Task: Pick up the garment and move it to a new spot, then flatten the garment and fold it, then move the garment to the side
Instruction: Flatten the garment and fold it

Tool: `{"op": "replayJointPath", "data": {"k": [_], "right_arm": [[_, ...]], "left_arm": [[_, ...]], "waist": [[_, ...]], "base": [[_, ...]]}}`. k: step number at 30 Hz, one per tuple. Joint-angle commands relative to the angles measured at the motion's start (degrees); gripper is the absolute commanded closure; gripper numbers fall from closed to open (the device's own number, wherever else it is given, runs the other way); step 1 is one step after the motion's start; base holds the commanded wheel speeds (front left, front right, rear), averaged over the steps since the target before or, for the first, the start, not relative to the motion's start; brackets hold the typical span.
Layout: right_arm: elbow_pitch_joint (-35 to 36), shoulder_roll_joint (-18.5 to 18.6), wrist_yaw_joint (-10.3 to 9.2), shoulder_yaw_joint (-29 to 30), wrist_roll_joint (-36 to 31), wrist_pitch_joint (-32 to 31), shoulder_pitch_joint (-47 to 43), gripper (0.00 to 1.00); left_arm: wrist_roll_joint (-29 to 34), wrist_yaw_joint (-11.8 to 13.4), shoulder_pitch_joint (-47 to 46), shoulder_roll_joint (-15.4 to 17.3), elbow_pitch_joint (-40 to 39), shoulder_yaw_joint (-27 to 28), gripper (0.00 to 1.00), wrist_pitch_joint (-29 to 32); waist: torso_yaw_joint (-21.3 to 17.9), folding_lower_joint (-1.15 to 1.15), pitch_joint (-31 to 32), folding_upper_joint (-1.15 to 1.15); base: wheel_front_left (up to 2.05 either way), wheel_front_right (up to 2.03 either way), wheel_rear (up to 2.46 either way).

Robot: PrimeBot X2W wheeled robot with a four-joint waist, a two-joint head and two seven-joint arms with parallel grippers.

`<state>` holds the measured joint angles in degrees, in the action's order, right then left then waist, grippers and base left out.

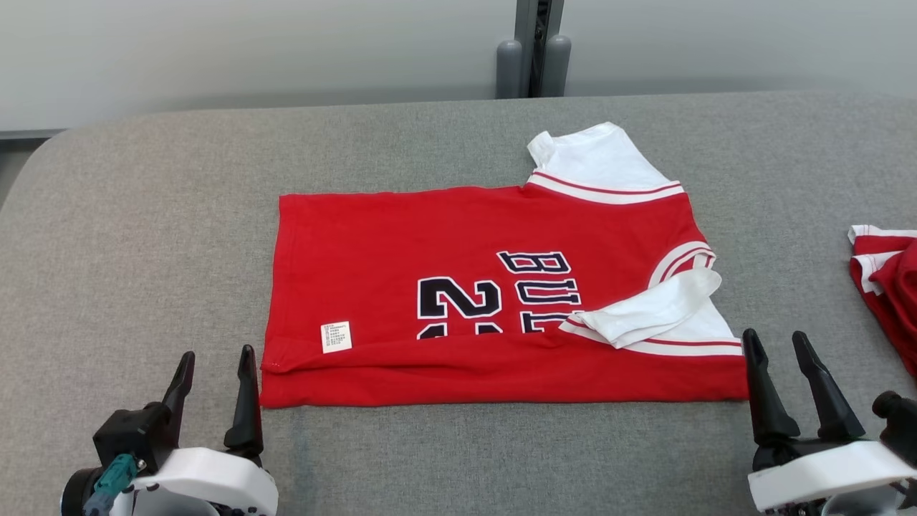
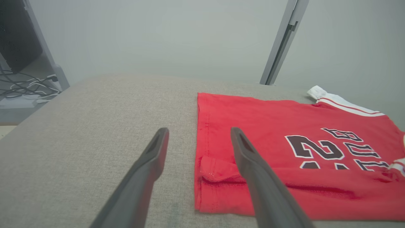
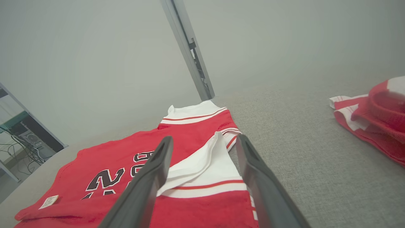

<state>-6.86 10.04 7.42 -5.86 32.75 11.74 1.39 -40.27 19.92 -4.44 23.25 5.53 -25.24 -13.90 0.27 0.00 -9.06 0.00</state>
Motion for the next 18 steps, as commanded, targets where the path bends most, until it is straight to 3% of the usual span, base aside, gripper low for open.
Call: {"op": "replayJointPath", "data": {"k": [1,6,18], "right_arm": [[0.91,0.01,0.14,0.39,-1.90,0.67,-1.41,0.00],[3.53,-1.29,0.14,0.94,-6.95,-0.04,-5.93,0.00],[4.02,-3.22,0.14,1.88,-8.60,-1.69,-8.01,0.00]], "left_arm": [[0.84,0.78,1.06,0.52,-1.00,-0.17,0.00,-0.25],[1.06,1.83,3.73,1.23,-3.21,-1.37,0.00,1.34],[-0.43,1.53,4.42,3.21,-3.98,-2.66,0.00,6.77]], "waist": [[-0.24,0.00,1.36,0.00],[-0.80,0.00,4.39,0.00],[-2.25,0.00,4.38,0.00]], "base": [[0.00,0.00,0.00],[0.00,0.00,0.00],[0.00,0.00,0.00]]}}
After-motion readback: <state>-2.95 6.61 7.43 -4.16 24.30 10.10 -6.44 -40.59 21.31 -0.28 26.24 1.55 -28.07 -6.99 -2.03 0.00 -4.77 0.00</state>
